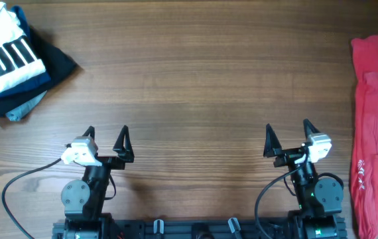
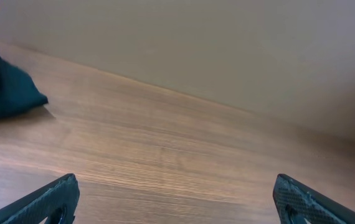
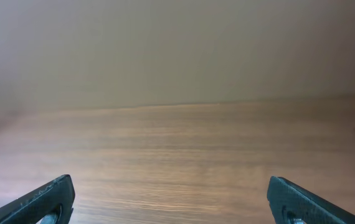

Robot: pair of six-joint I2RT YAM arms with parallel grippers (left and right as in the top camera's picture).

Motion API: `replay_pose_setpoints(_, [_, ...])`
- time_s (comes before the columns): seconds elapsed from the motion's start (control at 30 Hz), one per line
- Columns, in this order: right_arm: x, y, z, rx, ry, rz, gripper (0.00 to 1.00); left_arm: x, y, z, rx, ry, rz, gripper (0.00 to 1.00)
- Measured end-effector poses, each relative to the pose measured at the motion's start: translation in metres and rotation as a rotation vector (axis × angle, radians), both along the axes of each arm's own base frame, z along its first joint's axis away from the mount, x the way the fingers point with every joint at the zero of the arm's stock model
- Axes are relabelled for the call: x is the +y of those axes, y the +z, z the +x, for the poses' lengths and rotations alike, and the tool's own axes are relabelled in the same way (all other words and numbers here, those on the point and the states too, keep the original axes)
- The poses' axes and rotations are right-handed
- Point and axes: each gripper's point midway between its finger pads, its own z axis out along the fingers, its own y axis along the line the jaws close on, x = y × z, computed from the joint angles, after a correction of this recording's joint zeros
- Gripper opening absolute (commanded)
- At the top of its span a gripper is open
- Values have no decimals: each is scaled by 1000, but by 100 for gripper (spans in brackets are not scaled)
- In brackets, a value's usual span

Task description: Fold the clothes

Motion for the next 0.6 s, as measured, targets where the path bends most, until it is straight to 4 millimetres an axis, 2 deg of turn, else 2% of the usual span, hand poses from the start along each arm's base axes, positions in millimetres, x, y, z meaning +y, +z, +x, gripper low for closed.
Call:
replay_pose_setpoints(0.2, [1,-4,-3,70,5,75,100,-12,3,-3,19,-68,-75,100])
replay_pose_setpoints(0.43, [0,28,-14,97,3,57,100,-15,14,-10,116,-78,-93,100])
replay_pose_setpoints(0.6, [-5,31,-14,240,-25,19,100,-14,24,-2,200,-67,-95,100])
